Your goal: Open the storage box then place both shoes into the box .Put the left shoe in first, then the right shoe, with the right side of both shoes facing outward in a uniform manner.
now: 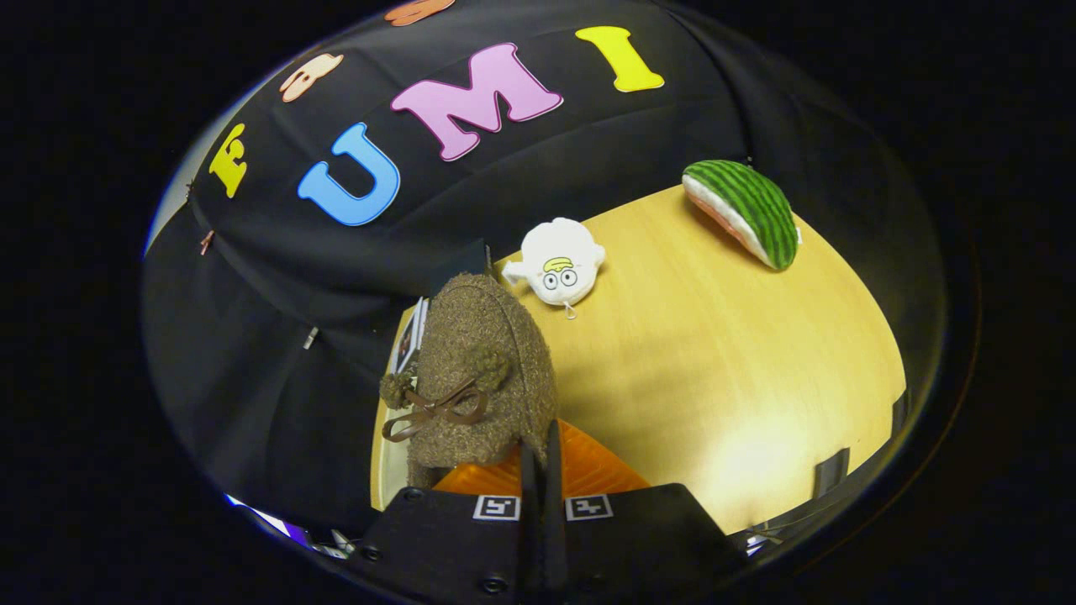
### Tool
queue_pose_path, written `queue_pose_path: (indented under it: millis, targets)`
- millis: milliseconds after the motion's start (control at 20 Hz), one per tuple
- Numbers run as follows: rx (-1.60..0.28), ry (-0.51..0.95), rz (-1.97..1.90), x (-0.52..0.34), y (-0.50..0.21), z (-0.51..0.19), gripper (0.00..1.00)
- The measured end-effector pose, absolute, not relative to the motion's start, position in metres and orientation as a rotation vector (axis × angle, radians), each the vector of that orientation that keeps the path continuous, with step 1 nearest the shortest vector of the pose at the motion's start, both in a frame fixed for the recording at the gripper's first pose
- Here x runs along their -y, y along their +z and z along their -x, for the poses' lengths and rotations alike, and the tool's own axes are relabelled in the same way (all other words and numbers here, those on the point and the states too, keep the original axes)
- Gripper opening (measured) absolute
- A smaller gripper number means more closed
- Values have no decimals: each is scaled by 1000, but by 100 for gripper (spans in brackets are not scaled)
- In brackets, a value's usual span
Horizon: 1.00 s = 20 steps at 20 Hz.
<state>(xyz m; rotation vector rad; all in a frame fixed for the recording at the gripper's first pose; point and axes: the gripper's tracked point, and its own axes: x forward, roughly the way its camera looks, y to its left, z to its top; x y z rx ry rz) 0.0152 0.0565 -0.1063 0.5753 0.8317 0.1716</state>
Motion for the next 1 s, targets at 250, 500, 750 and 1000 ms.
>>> queue_pose_path:
  millis: [250,500,750,1000]
  targets:
    - [-830,174,-627,-122,-105,-16,5]
    - [-893,121,-583,-157,-150,-12,5]
    - [-936,60,-553,-174,-173,-3,7]
    - [-944,84,-569,-191,-172,1,19]
